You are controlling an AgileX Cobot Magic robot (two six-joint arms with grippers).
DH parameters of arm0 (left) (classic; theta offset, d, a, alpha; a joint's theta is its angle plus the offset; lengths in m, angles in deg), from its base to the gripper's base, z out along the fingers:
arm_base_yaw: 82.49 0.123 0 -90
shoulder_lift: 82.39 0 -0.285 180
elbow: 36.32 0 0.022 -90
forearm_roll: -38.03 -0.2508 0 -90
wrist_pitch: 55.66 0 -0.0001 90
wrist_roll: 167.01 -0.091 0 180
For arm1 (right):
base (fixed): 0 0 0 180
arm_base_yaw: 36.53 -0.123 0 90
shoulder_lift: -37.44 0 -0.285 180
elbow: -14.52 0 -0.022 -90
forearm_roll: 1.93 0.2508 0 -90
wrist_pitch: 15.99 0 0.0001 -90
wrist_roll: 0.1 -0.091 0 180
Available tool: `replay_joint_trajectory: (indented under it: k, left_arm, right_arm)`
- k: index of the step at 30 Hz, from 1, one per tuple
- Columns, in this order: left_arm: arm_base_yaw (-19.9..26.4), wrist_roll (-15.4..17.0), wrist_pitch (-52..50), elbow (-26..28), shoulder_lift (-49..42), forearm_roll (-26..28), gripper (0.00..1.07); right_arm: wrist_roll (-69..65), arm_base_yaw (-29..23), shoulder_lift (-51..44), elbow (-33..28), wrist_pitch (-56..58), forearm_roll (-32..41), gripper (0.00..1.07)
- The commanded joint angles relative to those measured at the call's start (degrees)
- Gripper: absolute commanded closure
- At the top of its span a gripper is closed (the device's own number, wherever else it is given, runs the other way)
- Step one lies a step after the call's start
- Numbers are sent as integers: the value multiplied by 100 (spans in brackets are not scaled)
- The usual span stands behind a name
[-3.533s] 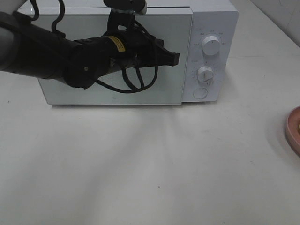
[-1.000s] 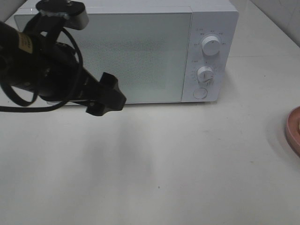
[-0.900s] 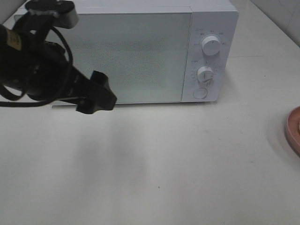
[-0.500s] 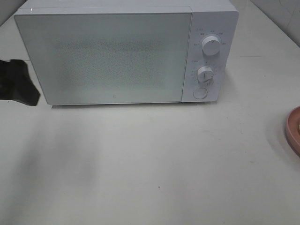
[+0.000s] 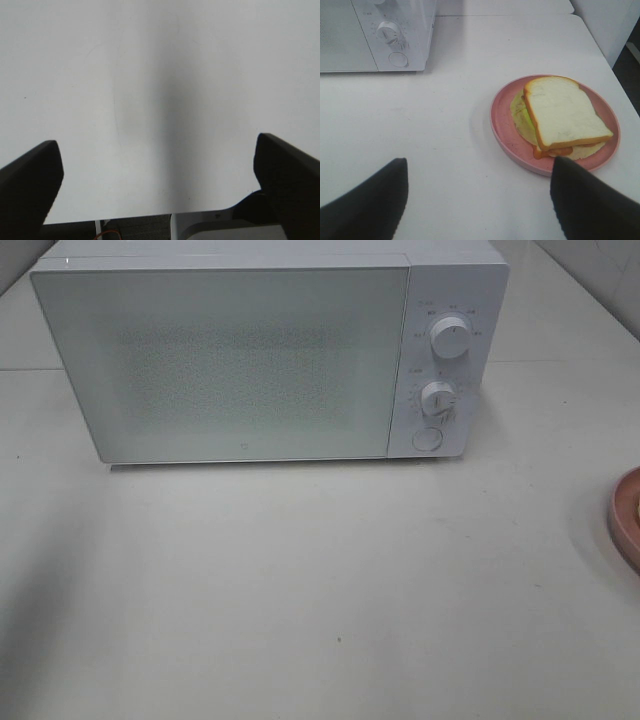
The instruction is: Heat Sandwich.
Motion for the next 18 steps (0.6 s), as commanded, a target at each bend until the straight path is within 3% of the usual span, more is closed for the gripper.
replay_joint_trajectory:
  k: [1,18]
  left_arm:
    - [6,-23,115,-355,-390,40,7]
    - [6,-120,206,-1931,-3048,103,8]
  right_arm:
    - [17,23,-166,-6,-46,17,32]
    - [17,23,-166,-6,-46,17,32]
